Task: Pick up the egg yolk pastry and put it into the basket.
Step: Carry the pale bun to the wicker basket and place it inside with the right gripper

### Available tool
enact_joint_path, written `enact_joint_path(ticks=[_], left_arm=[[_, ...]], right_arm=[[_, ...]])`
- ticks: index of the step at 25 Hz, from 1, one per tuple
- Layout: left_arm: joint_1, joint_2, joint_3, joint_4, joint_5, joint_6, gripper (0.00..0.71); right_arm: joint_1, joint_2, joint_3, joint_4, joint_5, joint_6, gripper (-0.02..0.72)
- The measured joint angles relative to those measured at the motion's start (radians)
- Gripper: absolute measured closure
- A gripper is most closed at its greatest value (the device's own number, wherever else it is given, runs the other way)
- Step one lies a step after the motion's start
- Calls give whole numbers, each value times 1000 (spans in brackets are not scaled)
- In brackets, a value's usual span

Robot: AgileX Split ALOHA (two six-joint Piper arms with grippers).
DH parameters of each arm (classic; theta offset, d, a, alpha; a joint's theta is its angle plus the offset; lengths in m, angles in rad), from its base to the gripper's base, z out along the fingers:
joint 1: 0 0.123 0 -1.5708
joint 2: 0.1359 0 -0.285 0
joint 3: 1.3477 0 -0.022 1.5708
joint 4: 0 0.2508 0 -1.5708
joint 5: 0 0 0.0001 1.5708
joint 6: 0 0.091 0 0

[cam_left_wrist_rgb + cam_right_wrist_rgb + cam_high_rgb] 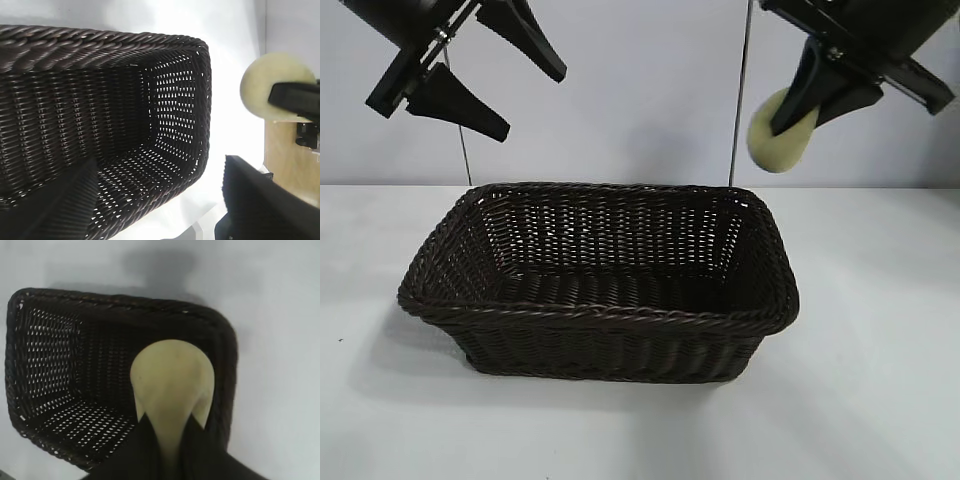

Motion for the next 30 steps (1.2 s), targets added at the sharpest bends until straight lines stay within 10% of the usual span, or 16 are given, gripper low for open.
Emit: enact_joint_path(ticks=[23, 30], left_arm=[[0, 0, 0, 0, 6, 0, 199], [0, 0, 0, 0, 6, 0, 199]], right_arm=[[70, 221, 1, 8, -103, 26, 664], [70, 221, 1, 11, -100, 26, 316]])
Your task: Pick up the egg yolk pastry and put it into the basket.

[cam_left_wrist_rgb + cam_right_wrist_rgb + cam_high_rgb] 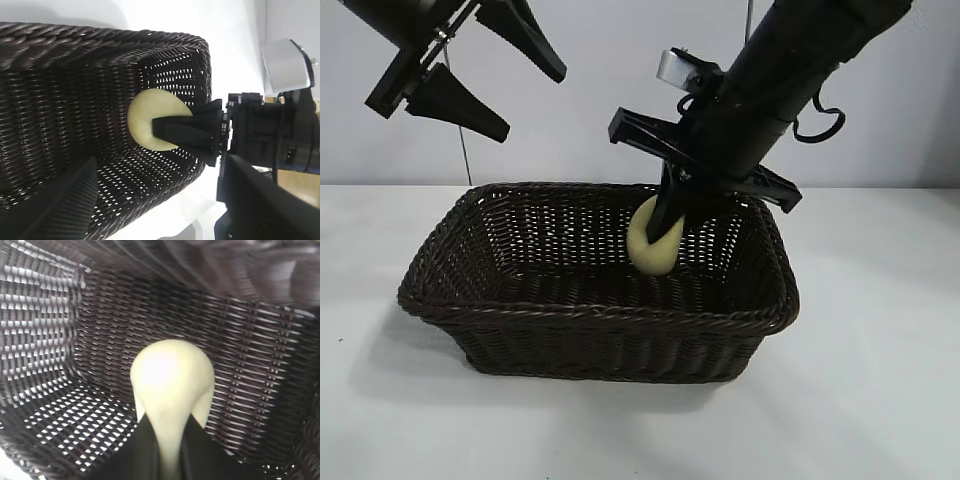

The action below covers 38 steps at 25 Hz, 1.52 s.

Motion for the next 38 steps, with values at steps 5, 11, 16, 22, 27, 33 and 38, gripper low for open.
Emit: enact_joint_path(ticks=[5, 11, 16, 22, 27, 33, 38], left_arm=[[0, 0, 0, 0, 0, 0, 199], [0, 0, 0, 0, 0, 0, 199], [0, 0, 0, 0, 0, 0, 199], [0, 0, 0, 1, 0, 0, 199], [0, 0, 0, 1, 1, 0, 199], [0, 0, 0, 1, 3, 0, 199], [0, 0, 0, 1, 4, 0, 199]], right_arm=[[0, -1, 0, 1, 11, 0, 185], [0, -34, 0, 4, 26, 0, 176], [-6, -75, -2, 3, 61, -1, 176], [-54, -84, -86, -1, 153, -4, 176], [-130, -91, -184, 4, 243, -27, 176], [-224, -92, -239, 114, 316, -91, 176], [-233, -92, -240, 147, 320, -111, 176]])
